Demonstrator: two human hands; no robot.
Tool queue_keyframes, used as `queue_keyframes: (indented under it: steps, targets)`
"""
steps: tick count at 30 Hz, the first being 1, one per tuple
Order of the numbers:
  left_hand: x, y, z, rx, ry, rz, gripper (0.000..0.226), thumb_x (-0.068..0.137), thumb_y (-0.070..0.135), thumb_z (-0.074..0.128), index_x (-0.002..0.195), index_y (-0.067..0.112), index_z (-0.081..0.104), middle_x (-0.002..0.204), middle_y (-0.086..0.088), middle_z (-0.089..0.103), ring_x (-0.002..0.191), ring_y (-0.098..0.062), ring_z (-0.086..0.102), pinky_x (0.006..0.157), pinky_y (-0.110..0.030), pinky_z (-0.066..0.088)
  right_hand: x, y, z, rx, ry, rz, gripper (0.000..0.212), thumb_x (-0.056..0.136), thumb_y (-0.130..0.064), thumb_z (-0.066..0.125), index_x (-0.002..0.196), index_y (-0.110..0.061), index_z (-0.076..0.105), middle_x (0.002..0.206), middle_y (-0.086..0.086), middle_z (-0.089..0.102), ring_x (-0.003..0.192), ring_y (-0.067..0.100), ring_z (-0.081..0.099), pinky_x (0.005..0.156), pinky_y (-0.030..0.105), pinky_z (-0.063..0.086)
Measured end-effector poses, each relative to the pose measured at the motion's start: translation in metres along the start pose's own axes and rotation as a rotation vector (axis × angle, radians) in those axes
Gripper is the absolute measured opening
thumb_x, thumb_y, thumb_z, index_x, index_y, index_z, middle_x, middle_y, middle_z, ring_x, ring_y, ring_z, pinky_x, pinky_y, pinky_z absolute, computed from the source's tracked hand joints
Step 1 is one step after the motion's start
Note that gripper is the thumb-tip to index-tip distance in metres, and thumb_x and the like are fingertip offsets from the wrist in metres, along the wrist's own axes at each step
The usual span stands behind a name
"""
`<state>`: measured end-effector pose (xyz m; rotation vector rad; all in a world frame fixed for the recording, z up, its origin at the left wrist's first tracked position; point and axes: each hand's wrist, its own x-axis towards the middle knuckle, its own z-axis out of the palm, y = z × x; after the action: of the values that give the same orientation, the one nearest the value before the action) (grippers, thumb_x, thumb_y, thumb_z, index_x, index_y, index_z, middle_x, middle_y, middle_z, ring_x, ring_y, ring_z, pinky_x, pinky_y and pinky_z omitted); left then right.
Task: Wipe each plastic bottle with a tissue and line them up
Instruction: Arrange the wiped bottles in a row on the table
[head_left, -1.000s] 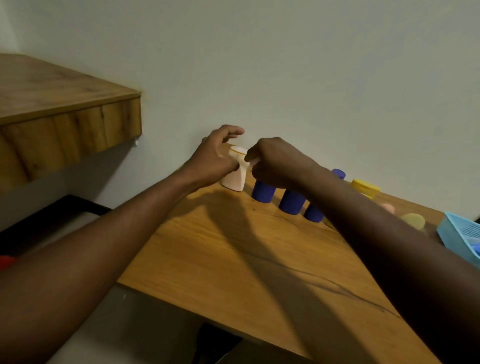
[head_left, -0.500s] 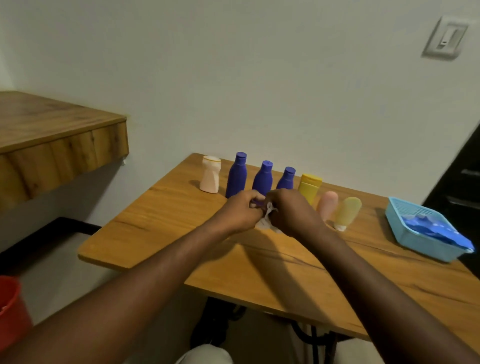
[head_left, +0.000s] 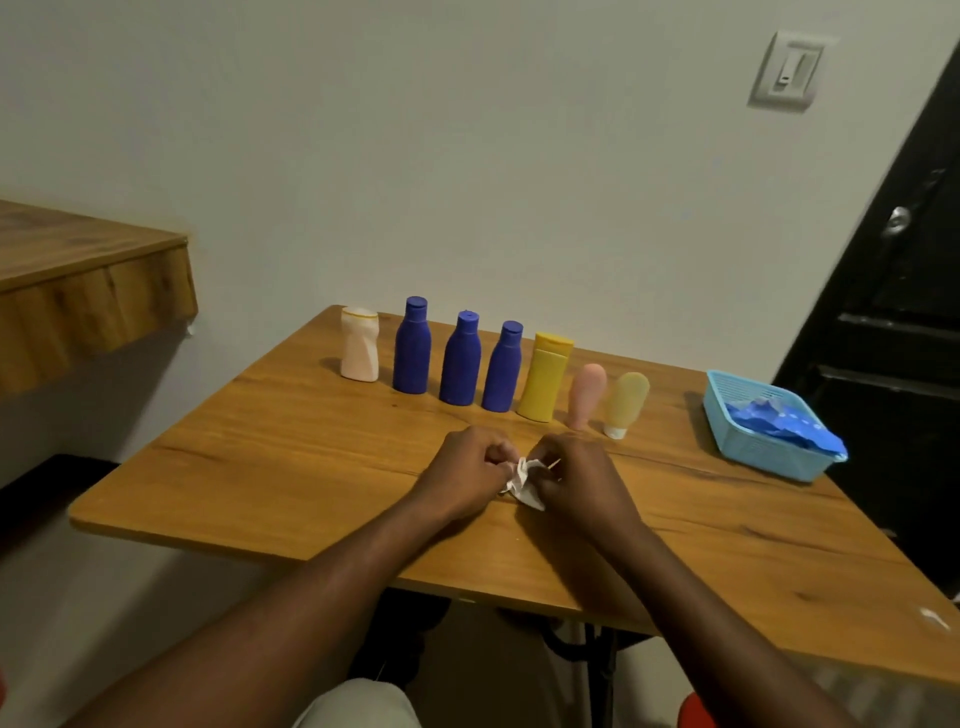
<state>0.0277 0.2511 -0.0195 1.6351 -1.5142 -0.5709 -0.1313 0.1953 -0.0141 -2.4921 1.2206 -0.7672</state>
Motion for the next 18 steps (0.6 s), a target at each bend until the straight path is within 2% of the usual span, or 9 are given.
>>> queue_keyframes:
  steps: [2,5,7,10,12,15,16,18]
  targets:
    - [0.000,0.001,0.004,0.072,-0.009,-0.013,0.020,0.096,0.010,0.065,0.107,0.020,0.078,0.113,0.005,0.074,0.100,-0.002,0.062,0.075,-0.011,0.043,-0.004,0.004,0.002,-0.047,-0.029,0.028,0.015,0.087,-0.020,0.067,0.099,-0.026,0.074,0.095,-0.010,0.070,0.083,0.008,0.062,0.069,0.031,0.056]
    - [0.002,0.002,0.008,0.175,-0.033,-0.001,0.028,0.098,0.006,0.059,0.118,0.016,0.076,0.124,0.001,0.070,0.097,0.000,0.053,0.072,-0.005,0.037,-0.010,0.009,0.005,-0.077,-0.036,0.048,0.021,0.092,-0.026,0.063,0.109,-0.026,0.074,0.103,-0.007,0.069,0.088,0.009,0.060,0.072,0.032,0.055]
    - [0.003,0.001,0.010,0.207,-0.038,0.015,0.030,0.099,0.006,0.057,0.121,0.016,0.075,0.126,0.001,0.069,0.098,0.000,0.052,0.073,-0.007,0.038,-0.014,0.012,0.007,-0.057,-0.042,0.046,0.022,0.093,-0.028,0.062,0.112,-0.026,0.073,0.104,-0.008,0.067,0.087,0.007,0.058,0.073,0.030,0.054]
    - [0.004,0.001,0.009,0.176,-0.029,-0.016,0.033,0.097,0.006,0.058,0.124,0.020,0.072,0.132,0.002,0.066,0.113,-0.006,0.057,0.085,-0.014,0.043,-0.016,0.014,0.008,0.004,-0.023,0.044,0.024,0.094,-0.030,0.060,0.115,-0.026,0.071,0.104,-0.008,0.067,0.087,0.005,0.059,0.075,0.029,0.054]
    - [0.004,0.003,0.009,0.171,0.006,-0.032,0.037,0.097,0.007,0.058,0.127,0.025,0.071,0.135,0.005,0.066,0.122,-0.009,0.056,0.099,-0.025,0.045,-0.016,0.015,0.006,0.035,0.000,0.052,0.026,0.094,-0.028,0.060,0.117,-0.024,0.070,0.108,-0.007,0.069,0.090,0.008,0.061,0.077,0.030,0.055]
    - [0.007,0.010,0.009,0.255,0.105,-0.009,0.035,0.098,0.013,0.055,0.120,0.034,0.072,0.139,0.012,0.061,0.136,-0.013,0.044,0.116,-0.042,0.031,-0.015,0.017,-0.003,0.083,0.070,0.037,0.016,0.091,-0.019,0.062,0.105,-0.024,0.069,0.103,-0.007,0.069,0.090,0.009,0.061,0.076,0.029,0.055]
    - [0.007,0.015,0.008,0.254,0.133,0.004,0.034,0.098,0.012,0.056,0.117,0.034,0.073,0.139,0.011,0.060,0.137,-0.014,0.042,0.117,-0.043,0.028,-0.014,0.017,-0.008,0.109,0.103,0.030,0.013,0.090,-0.016,0.063,0.099,-0.025,0.067,0.099,-0.009,0.068,0.088,0.009,0.061,0.074,0.029,0.055]
    - [0.011,0.025,0.007,0.199,0.153,0.057,0.030,0.098,0.012,0.057,0.112,0.032,0.074,0.136,0.009,0.063,0.132,-0.013,0.049,0.117,-0.042,0.033,-0.012,0.019,-0.019,0.158,0.160,0.040,0.014,0.088,-0.012,0.062,0.091,-0.026,0.064,0.092,-0.011,0.066,0.086,0.006,0.061,0.072,0.029,0.054]
